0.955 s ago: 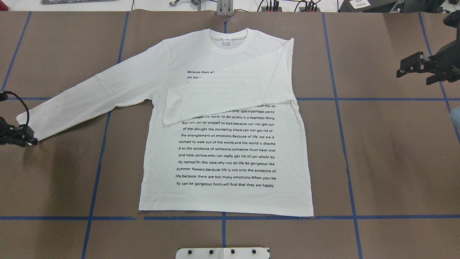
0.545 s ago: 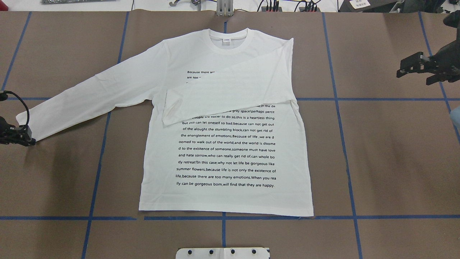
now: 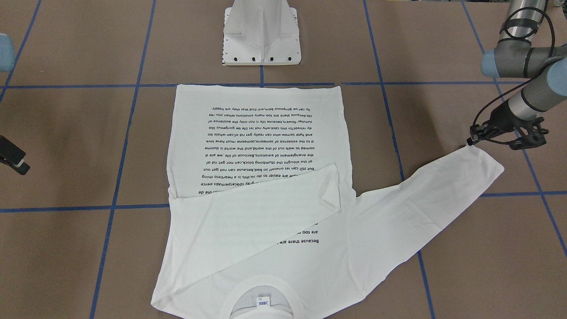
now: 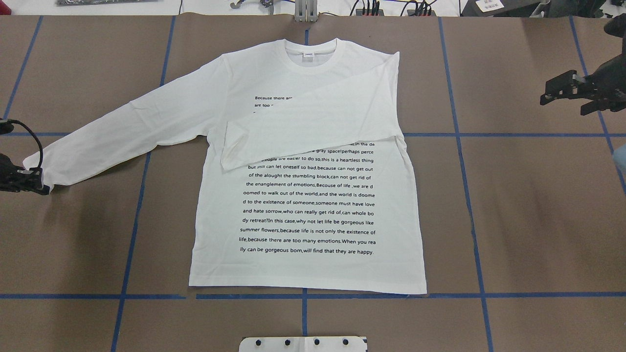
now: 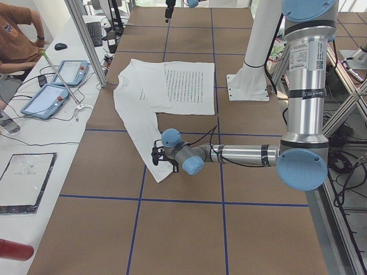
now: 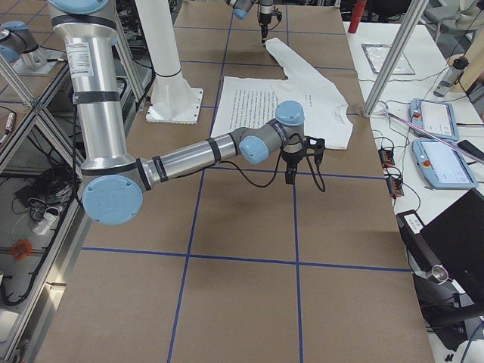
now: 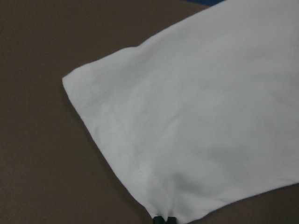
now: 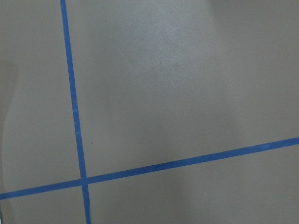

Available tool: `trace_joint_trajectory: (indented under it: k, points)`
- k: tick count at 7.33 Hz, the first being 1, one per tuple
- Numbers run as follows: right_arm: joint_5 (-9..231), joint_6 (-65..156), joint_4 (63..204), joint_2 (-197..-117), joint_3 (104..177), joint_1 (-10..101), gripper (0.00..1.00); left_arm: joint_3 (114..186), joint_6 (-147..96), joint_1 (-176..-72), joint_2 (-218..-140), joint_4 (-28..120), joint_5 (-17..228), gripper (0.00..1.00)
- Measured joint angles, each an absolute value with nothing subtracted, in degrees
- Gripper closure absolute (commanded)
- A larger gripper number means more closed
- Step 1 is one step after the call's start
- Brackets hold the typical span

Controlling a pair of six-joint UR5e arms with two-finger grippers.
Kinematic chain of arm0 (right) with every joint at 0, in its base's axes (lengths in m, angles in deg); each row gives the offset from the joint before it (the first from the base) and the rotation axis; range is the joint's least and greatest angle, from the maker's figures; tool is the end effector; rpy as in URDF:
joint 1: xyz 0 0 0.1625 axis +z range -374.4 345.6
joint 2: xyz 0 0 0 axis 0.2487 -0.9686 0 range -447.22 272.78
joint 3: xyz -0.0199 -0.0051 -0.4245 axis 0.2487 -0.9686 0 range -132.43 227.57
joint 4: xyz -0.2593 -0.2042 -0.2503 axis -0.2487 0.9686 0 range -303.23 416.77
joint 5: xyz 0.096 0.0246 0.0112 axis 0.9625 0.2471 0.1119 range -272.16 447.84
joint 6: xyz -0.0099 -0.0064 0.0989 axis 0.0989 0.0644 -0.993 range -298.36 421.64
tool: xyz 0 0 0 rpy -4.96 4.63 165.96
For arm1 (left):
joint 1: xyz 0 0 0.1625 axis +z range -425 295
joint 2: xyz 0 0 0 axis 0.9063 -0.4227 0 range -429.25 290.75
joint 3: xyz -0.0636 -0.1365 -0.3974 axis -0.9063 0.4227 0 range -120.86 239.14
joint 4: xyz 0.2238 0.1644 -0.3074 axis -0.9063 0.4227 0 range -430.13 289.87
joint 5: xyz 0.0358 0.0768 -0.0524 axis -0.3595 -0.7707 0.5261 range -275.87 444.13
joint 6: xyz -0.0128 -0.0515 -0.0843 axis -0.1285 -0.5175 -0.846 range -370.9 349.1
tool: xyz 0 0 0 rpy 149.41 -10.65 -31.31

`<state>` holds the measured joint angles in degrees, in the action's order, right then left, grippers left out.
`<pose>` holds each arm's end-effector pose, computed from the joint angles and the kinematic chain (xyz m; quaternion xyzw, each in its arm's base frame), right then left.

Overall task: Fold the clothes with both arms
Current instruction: 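Carry the grasped sleeve across the shirt front with the left gripper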

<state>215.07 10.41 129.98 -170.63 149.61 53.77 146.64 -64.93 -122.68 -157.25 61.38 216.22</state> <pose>-0.1358 -0.5356 0.4662 0.0507 -0.4160 0.1352 0.8979 0.2112 -0.4584 0.6171 -0.0170 0.4510 -0.0548 0.8907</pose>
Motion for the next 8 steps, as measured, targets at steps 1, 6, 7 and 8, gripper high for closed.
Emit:
trace_joint_trajectory:
  k: [1, 6, 7, 8]
  points:
    - [215.1, 10.5, 130.0, -170.6, 149.6, 54.0, 0.01, 148.6, -66.1, -122.7, -160.0, 60.0, 216.2, 1.0]
    - [215.4, 11.2, 130.0, -171.0, 150.0, 55.0, 0.01, 149.4, -85.6, -117.3, -188.4, 52.6, 213.8, 1.0]
    - [215.6, 11.3, 130.0, -171.2, 150.1, 55.2, 0.01, 148.6, -90.6, -114.1, -193.5, 52.7, 210.4, 1.0]
    - [215.6, 11.3, 130.0, -171.3, 150.1, 55.3, 0.01, 146.9, -94.8, -110.5, -198.5, 52.8, 205.7, 1.0]
